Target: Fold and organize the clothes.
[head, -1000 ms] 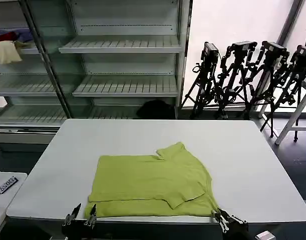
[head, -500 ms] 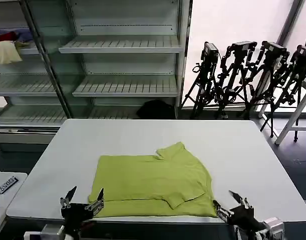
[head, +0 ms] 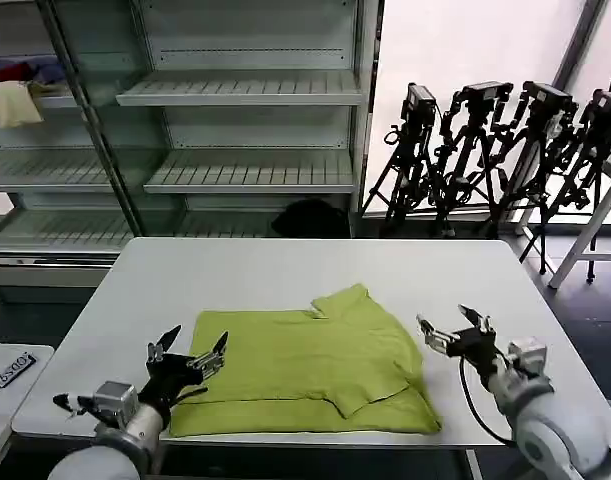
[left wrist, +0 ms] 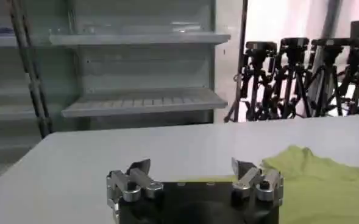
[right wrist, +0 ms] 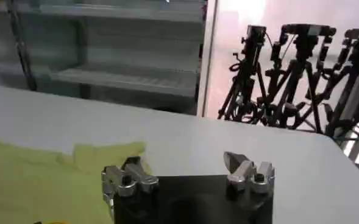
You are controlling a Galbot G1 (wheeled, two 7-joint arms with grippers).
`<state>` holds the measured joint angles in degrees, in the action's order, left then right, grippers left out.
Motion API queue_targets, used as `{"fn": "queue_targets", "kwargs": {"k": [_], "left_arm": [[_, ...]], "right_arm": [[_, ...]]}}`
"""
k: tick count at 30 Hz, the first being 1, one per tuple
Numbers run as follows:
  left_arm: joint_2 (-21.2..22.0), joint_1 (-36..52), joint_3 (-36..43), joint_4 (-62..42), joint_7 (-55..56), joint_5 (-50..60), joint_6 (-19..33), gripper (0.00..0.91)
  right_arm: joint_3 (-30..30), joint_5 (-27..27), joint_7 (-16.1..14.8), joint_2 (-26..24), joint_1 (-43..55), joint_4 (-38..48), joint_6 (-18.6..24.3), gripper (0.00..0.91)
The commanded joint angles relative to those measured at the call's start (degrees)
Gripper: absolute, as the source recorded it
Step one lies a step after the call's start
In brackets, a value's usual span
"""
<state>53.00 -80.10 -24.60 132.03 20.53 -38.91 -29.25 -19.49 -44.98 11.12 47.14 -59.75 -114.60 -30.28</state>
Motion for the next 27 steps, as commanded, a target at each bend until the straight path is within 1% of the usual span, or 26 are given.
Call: {"fn": "queue_targets", "kwargs": {"k": [1, 3, 4, 6, 9, 11, 12, 15, 22, 27], "left_arm": [[-1.5, 13.7, 1.5, -13.0, -3.8, -6.2, -3.8, 0.907], [-2.0, 15.1, 2.2, -15.0, -3.8, -6.4, -3.9, 0.907], [-2.3, 15.9, 2.7, -16.4, -3.8, -6.5, -3.9, 0.907], [-3.0, 17.2, 3.4, -18.4, -3.7, -6.8, -4.0, 0.907], [-4.0, 18.7, 4.2, -20.6, -3.7, -8.1, -4.0, 0.907], [-4.4, 18.9, 4.4, -21.2, -3.8, -8.4, -4.0, 0.907], [-4.8, 19.0, 4.6, -21.6, -3.9, -9.0, -4.1, 0.907], [-5.4, 19.3, 5.4, -22.5, -4.1, -9.3, -4.1, 0.907], [-5.3, 22.7, 8.7, -26.0, -4.2, -8.4, -4.1, 0.907], [-5.0, 24.3, 9.7, -29.1, -4.5, -7.3, -4.1, 0.907]], "right_arm": [[20.0, 1.0, -1.6, 8.1, 31.1, 20.5, -2.9, 0.907], [22.3, 1.4, -1.9, 10.7, 33.6, 23.6, -3.0, 0.907], [22.7, 1.4, -1.9, 11.3, 34.1, 23.9, -3.0, 0.907], [25.2, 1.9, -2.6, 14.1, 36.4, 27.9, -3.0, 0.907], [26.4, 2.1, -3.2, 17.3, 37.7, 32.0, -3.1, 0.907], [26.8, 2.2, -3.4, 18.2, 37.8, 33.4, -3.1, 0.907], [27.0, 3.3, -4.0, 18.6, 37.8, 34.3, -3.1, 0.907], [27.0, 4.3, -4.8, 19.0, 37.1, 36.0, -3.1, 0.907], [26.0, 4.9, -5.0, 17.9, 34.3, 35.3, -3.0, 0.907], [25.7, 4.9, -4.7, 17.3, 32.3, 34.1, -3.1, 0.907]]}}
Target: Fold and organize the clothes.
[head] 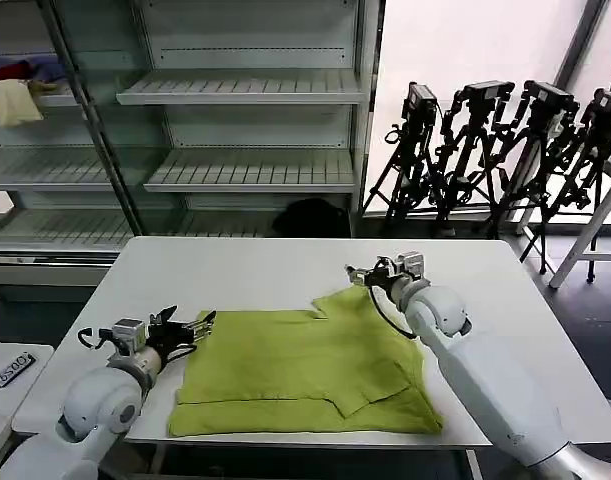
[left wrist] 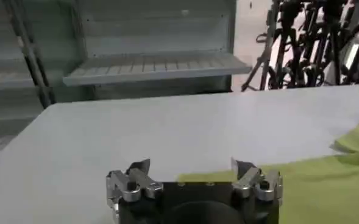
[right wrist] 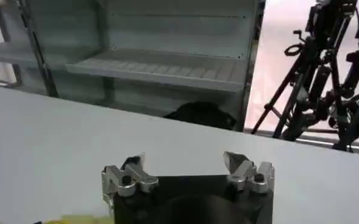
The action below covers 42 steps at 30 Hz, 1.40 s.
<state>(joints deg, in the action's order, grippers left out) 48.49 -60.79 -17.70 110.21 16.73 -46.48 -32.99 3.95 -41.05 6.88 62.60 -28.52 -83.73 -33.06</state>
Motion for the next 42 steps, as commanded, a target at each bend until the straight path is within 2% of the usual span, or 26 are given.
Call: {"fn": "queue_targets", "kwargs": {"k": [1, 9, 23, 27, 28, 29, 30, 32, 33, 34, 35, 42], "left_arm": [[-0.5, 5.0, 2.8, -7.5, -0.8, 0.6, -0.4, 0.907], [0.2, 4.6, 3.4, -7.6, -1.3, 1.6, -0.4, 0.907], [0.9, 5.8, 4.0, -10.6, -2.4, 1.9, -0.3, 0.907], [1.5, 5.7, 4.2, -11.6, -3.1, 2.2, -0.3, 0.907], [1.7, 5.5, 4.3, -11.6, -3.4, 2.3, -0.3, 0.907], [1.9, 5.4, 4.4, -11.5, -3.5, 2.4, -0.3, 0.725], [2.0, 5.3, 4.5, -11.4, -3.7, 2.6, -0.3, 0.625], [2.3, 5.2, 4.6, -11.4, -4.0, 2.8, -0.3, 0.212], [2.3, 5.1, 4.6, -11.4, -4.0, 2.8, -0.2, 0.131], [2.3, 5.0, 4.6, -11.4, -4.2, 2.8, -0.2, 0.050], [2.3, 4.9, 4.6, -11.4, -4.4, 2.8, -0.2, 0.030], [2.4, 4.1, 4.5, -10.9, -5.4, 3.2, -0.2, 0.010]], "right_arm": [[2.1, 1.0, -0.4, 1.7, 0.3, 2.5, -0.3, 0.907], [0.8, 0.9, -0.2, -0.1, -3.2, 0.1, -0.3, 0.907], [0.0, 1.9, -0.6, 0.9, -5.2, 0.5, -0.2, 0.867], [0.3, 2.1, -0.6, 1.0, -5.3, 0.5, -0.2, 0.766], [0.3, 2.2, -0.6, 1.0, -5.3, 0.5, -0.2, 0.655], [0.3, 2.2, -0.7, 1.0, -5.4, 0.5, -0.2, 0.574], [0.3, 2.2, -0.8, 1.1, -5.4, 0.6, -0.2, 0.534], [0.1, 2.5, -1.2, 1.2, -5.7, 0.8, -0.2, 0.453], [-0.1, 2.8, -1.5, 1.2, -5.9, 0.8, -0.2, 0.302], [-0.3, 2.8, -1.8, 1.2, -6.4, 0.7, -0.2, 0.091], [-0.4, 2.8, -1.9, 1.2, -6.5, 0.6, -0.2, 0.000], [-0.5, 3.4, -3.0, 0.8, -7.2, 0.6, -0.1, 0.000]]}}
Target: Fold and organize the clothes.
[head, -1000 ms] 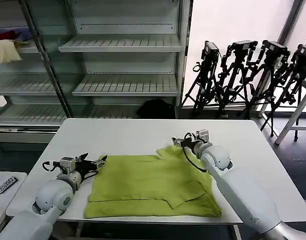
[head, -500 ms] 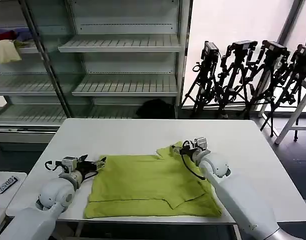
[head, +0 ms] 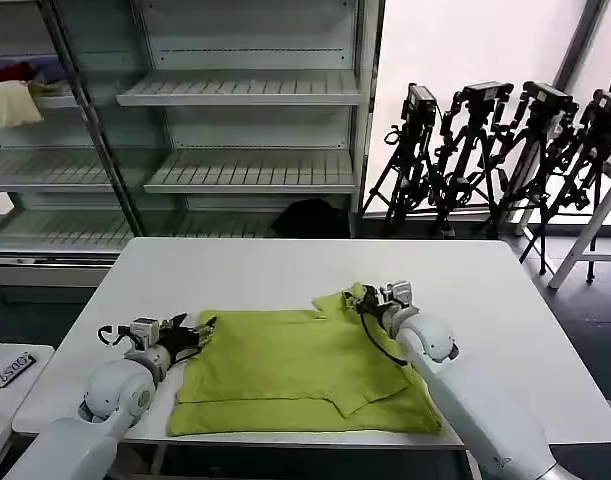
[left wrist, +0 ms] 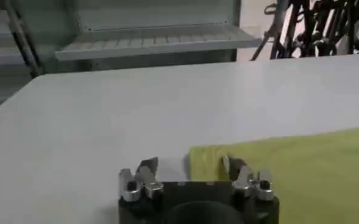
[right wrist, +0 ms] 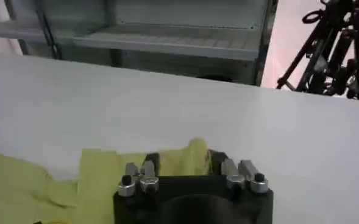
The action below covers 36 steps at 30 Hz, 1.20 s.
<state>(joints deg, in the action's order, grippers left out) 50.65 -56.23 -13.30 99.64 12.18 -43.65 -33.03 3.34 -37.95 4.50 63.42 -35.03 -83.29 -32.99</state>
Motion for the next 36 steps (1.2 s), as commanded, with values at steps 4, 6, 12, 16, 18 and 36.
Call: {"fn": "queue_targets", "kwargs": {"k": [4, 6, 12, 16, 18, 36], "left_arm": [[0.1, -0.4, 0.0, 0.3, -0.9, 0.4, -0.1, 0.010], [0.0, -0.4, -0.3, 0.8, -0.9, 0.2, -0.1, 0.000], [-0.3, -1.3, -1.6, 3.8, -0.8, -1.0, 0.0, 0.000], [-0.7, -1.6, -2.4, 5.6, -0.5, -1.9, 0.1, 0.000], [-0.9, -1.7, -2.6, 6.5, -0.5, -2.3, 0.5, 0.000], [-4.6, -6.3, -4.9, 12.7, -0.8, -2.4, 3.4, 0.000]], "right_arm": [[0.2, 0.3, -1.0, -0.1, 0.1, -0.8, -0.2, 0.000], [0.3, 0.2, -1.1, -0.2, 0.5, -1.3, -0.2, 0.000], [0.3, -0.2, -1.7, -1.3, 1.6, -3.5, -0.1, 0.000], [-0.1, -1.1, -1.5, -2.6, 1.3, -6.2, -0.1, 0.000], [-0.6, -1.7, -1.5, -3.6, 0.7, -7.8, -0.1, 0.000], [-7.5, -5.1, -1.4, -11.7, -8.6, -21.4, -0.1, 0.000]]}}
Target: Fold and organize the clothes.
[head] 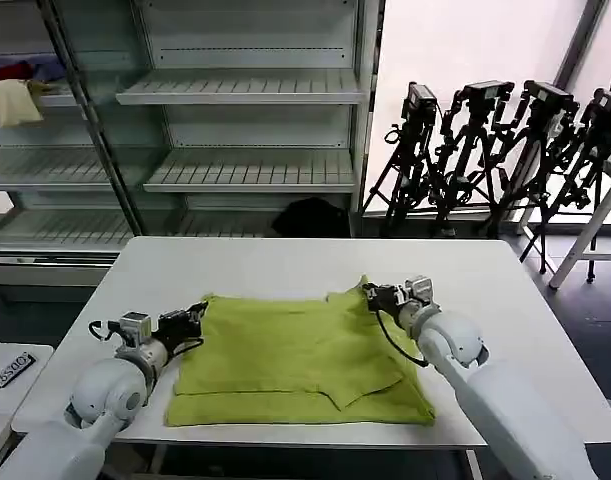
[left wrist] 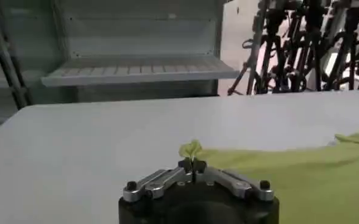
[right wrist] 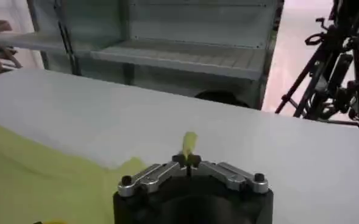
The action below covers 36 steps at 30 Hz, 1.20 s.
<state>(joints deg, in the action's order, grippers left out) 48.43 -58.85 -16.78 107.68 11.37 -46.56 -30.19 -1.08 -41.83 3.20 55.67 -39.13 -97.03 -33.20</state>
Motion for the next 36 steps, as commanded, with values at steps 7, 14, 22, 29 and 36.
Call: {"fn": "queue_targets", "kwargs": {"k": [7, 14, 22, 29, 36], "left_arm": [[-3.3, -5.6, -1.7, 8.9, 1.3, 1.2, -1.2, 0.000], [-4.0, -8.3, -2.6, 12.6, 2.1, 2.7, -2.8, 0.000], [-4.3, -11.2, -2.7, 14.7, 2.2, 5.4, -2.9, 0.010], [-4.6, -16.1, -4.1, 17.5, 3.3, 6.8, -3.0, 0.010], [-3.9, -19.4, -4.4, 18.7, 3.7, 8.7, -3.0, 0.010]], "right_arm": [[-4.8, -1.6, -0.4, -6.5, -7.9, -12.2, 0.1, 0.000], [-7.6, -1.4, -1.1, -8.3, -14.4, -16.2, 0.1, 0.000], [-10.1, -0.7, -1.9, -8.9, -21.0, -18.8, 0.4, 0.000], [-12.7, 0.3, -2.9, -10.0, -27.1, -20.8, 1.3, 0.000], [-15.8, 0.2, -4.0, -12.5, -31.7, -23.3, 2.2, 0.000]]}}
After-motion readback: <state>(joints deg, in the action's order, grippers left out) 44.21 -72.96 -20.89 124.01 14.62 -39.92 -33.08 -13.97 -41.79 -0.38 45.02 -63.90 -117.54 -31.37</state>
